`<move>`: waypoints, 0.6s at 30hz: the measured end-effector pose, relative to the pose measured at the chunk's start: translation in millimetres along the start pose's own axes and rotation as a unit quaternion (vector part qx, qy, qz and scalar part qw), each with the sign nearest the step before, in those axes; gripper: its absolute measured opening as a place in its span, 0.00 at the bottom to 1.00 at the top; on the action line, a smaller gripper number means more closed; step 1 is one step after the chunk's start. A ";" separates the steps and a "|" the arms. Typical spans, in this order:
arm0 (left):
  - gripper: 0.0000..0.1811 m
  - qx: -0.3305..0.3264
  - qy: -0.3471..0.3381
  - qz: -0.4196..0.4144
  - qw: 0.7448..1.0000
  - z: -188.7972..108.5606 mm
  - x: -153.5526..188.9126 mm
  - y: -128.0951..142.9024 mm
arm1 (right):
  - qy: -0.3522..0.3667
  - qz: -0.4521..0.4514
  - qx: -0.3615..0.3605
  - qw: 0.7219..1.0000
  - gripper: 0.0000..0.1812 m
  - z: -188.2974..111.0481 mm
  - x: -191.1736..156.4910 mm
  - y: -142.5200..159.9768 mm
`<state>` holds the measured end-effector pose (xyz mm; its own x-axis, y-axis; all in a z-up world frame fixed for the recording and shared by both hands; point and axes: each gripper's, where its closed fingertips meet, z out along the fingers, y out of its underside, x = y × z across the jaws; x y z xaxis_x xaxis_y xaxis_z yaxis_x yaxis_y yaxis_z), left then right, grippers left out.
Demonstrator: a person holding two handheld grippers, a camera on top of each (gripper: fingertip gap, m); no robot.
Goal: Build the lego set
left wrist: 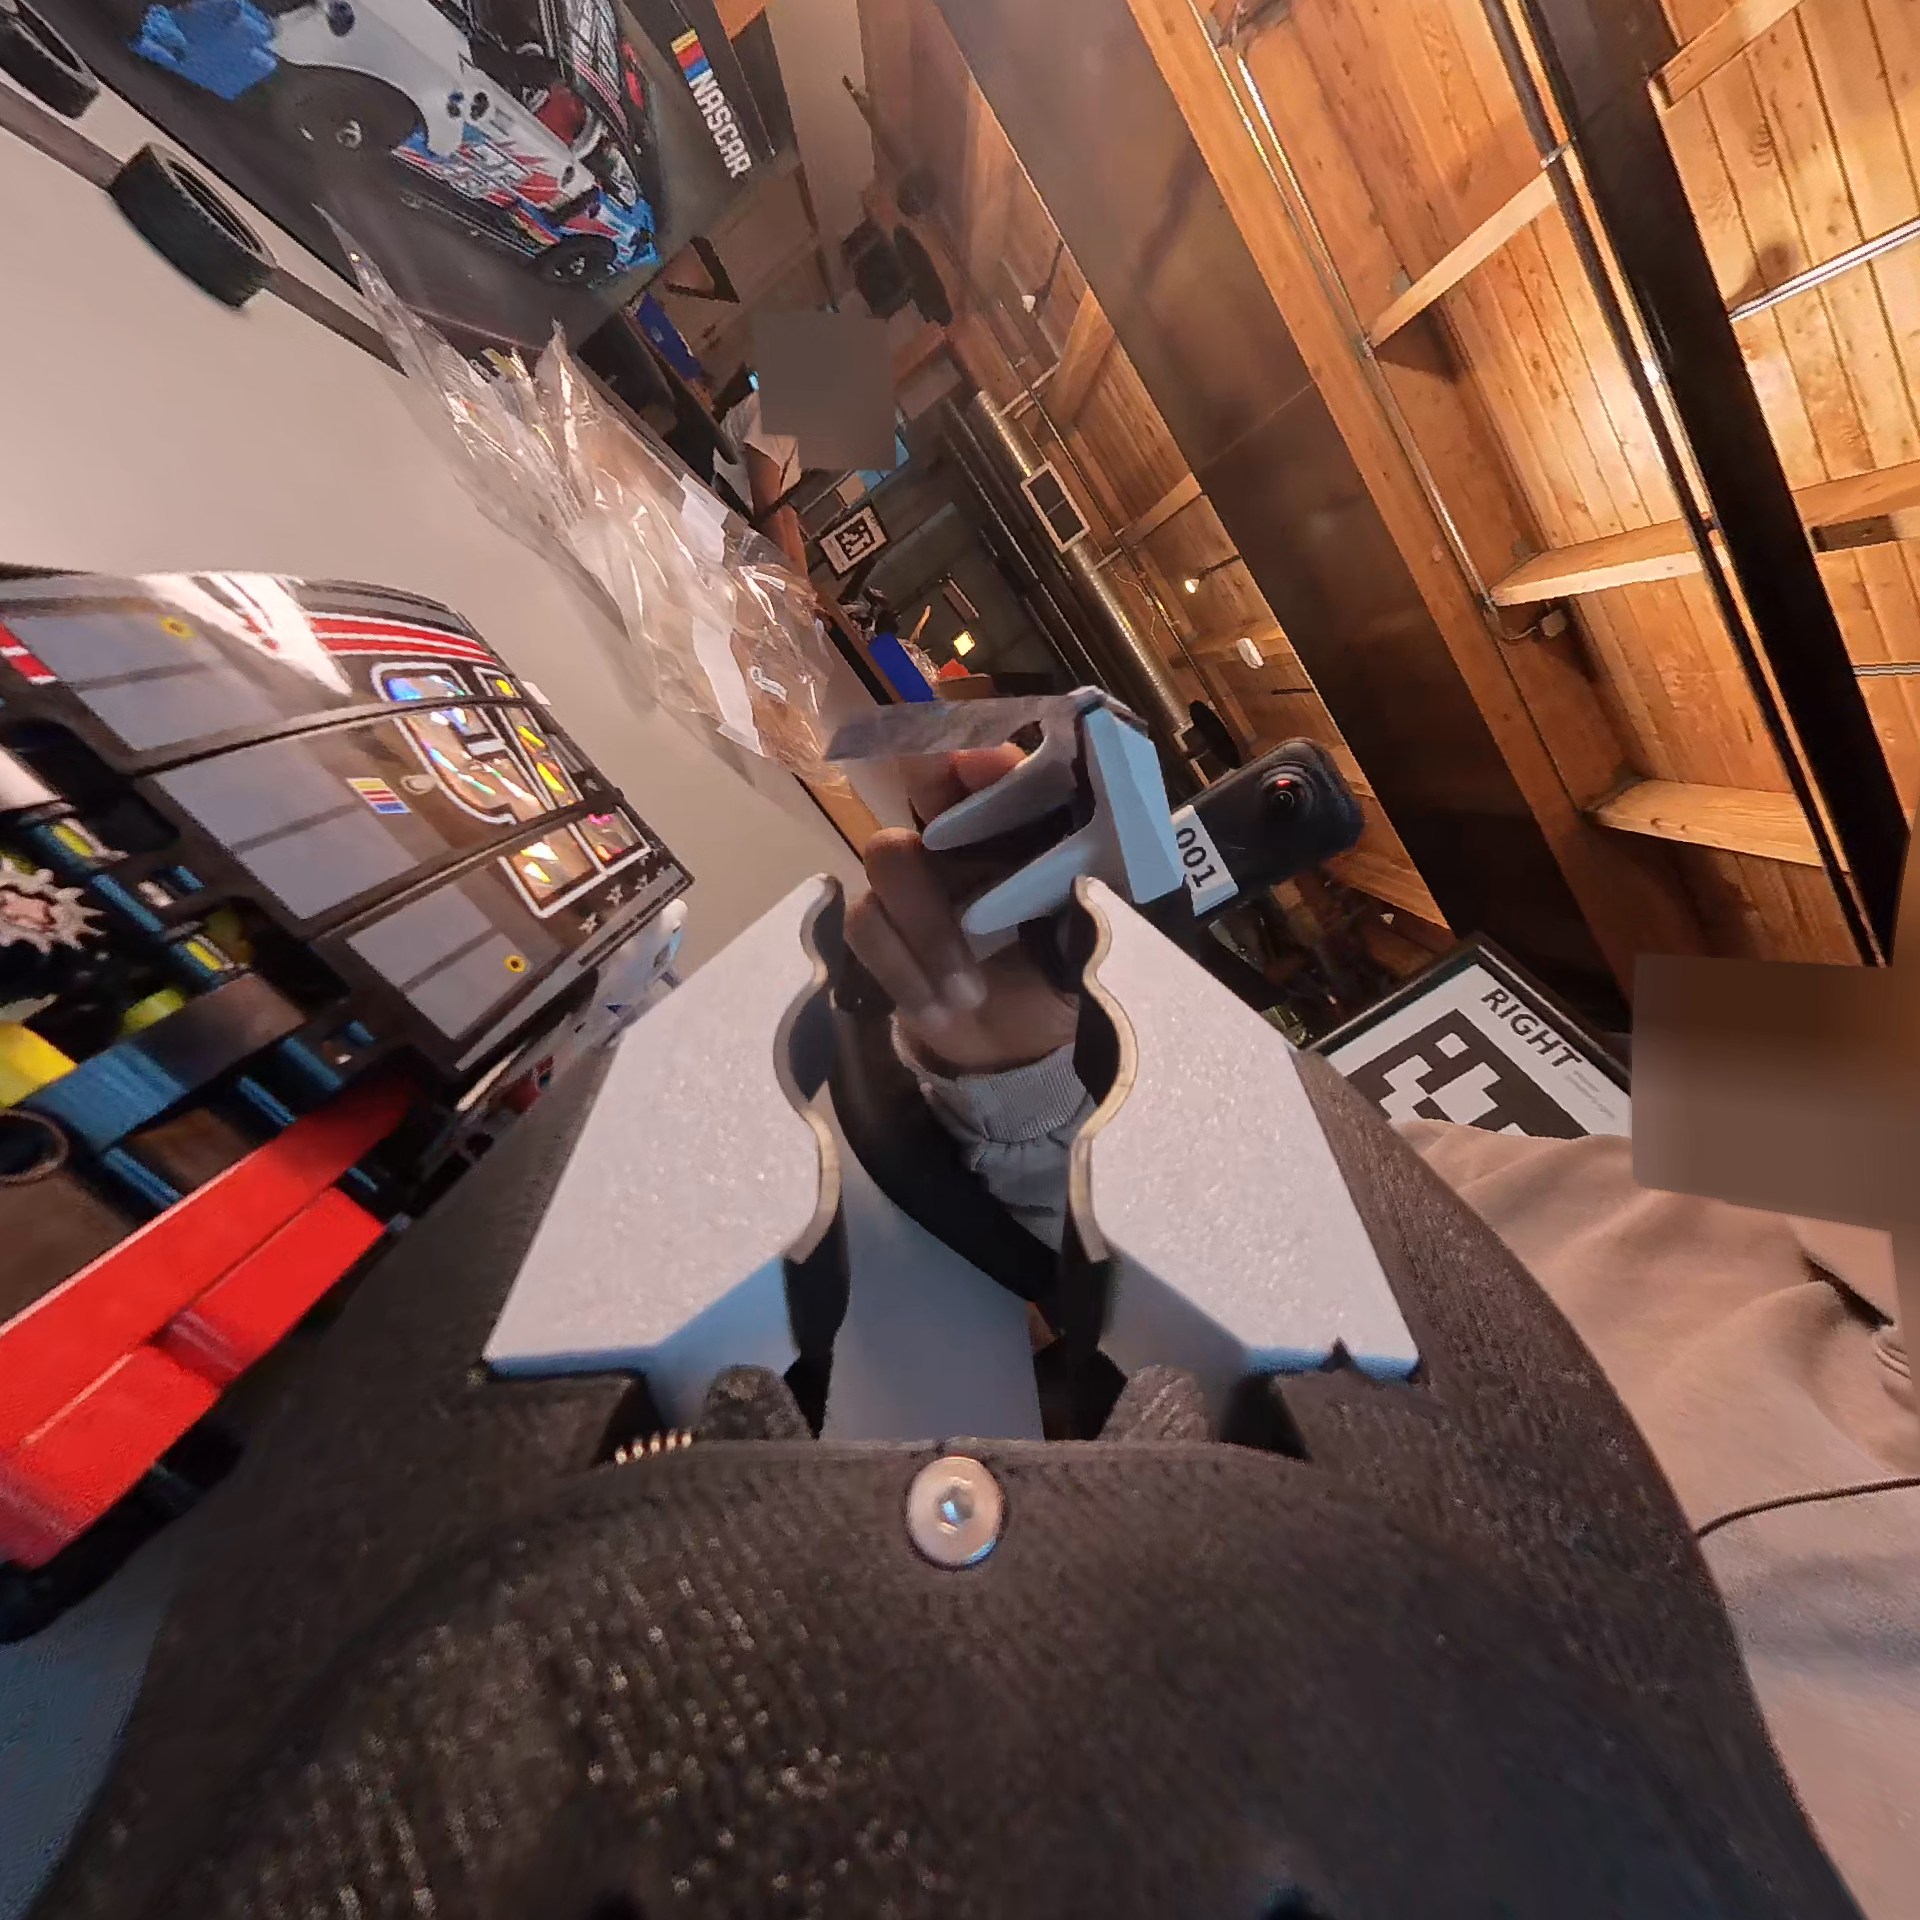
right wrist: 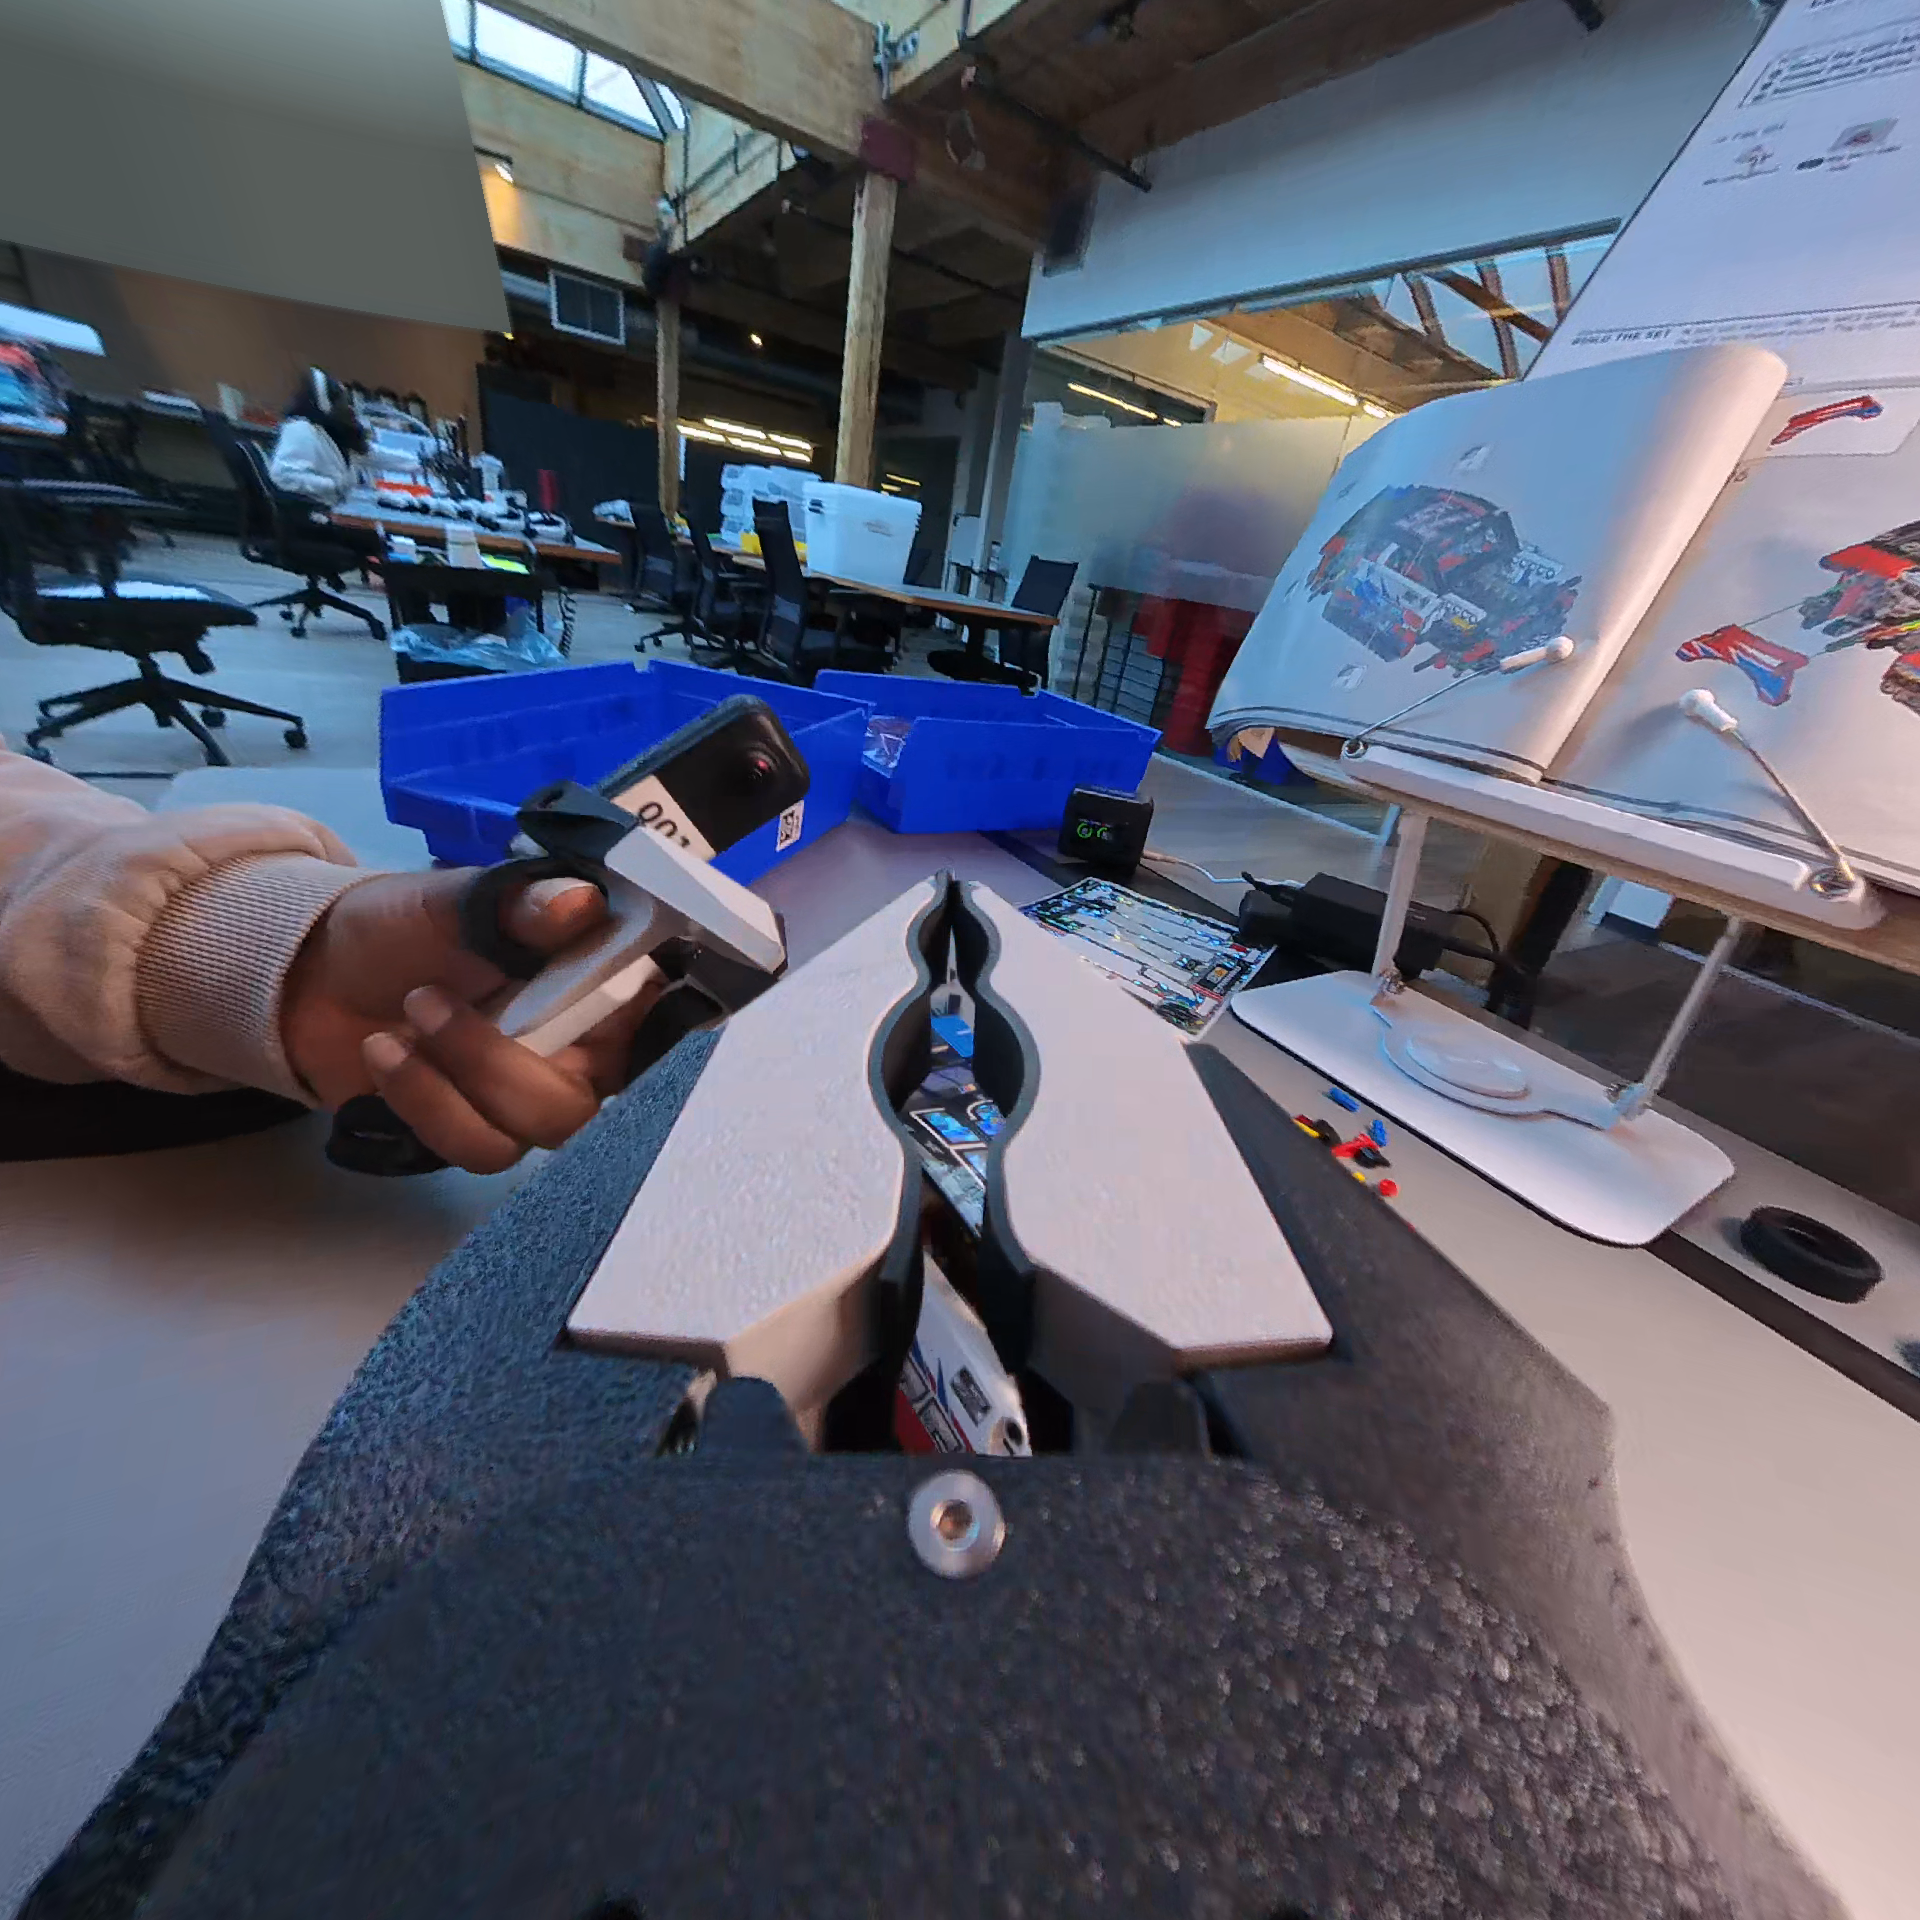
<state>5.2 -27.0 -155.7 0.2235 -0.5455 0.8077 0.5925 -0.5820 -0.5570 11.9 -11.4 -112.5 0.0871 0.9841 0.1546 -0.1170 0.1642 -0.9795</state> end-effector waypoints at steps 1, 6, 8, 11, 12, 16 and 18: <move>0.23 -0.002 0.009 -0.006 1.000 1.0 1.9 1.7 | -0.007 0.009 0.009 1.000 0.00 -1.2 -0.7 -2.9; 0.22 0.004 0.070 -0.050 0.996 3.0 15.7 2.7 | -0.057 0.028 0.031 0.998 0.00 -3.4 -13.7 -9.4; 0.21 0.012 0.088 -0.064 0.994 1.7 19.9 -0.3 | -0.073 0.021 0.032 0.997 0.00 -3.5 -20.0 -9.9; 0.20 0.018 0.090 -0.073 0.993 -0.1 18.9 -2.7 | -0.100 0.008 0.031 0.995 0.00 -4.5 -29.8 -9.6; 0.19 0.019 0.095 -0.078 0.992 -0.8 19.5 -3.4 | -0.106 0.000 0.030 0.994 0.00 -5.0 -32.1 -9.7; 0.15 0.019 0.101 -0.091 0.990 -2.0 19.9 -3.7 | -0.128 -0.041 0.031 0.990 0.00 -9.8 -39.9 -11.9; 0.13 0.021 0.104 -0.096 0.990 -2.8 20.0 -4.4 | -0.139 -0.062 0.032 0.988 0.00 -12.9 -43.4 -13.2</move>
<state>4.9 -37.1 -137.6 -0.0582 -0.5426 0.8380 0.6412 -0.6636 -0.3852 22.5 -57.1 -108.0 -0.1699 0.9354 0.3102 -0.1847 0.2789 -0.9424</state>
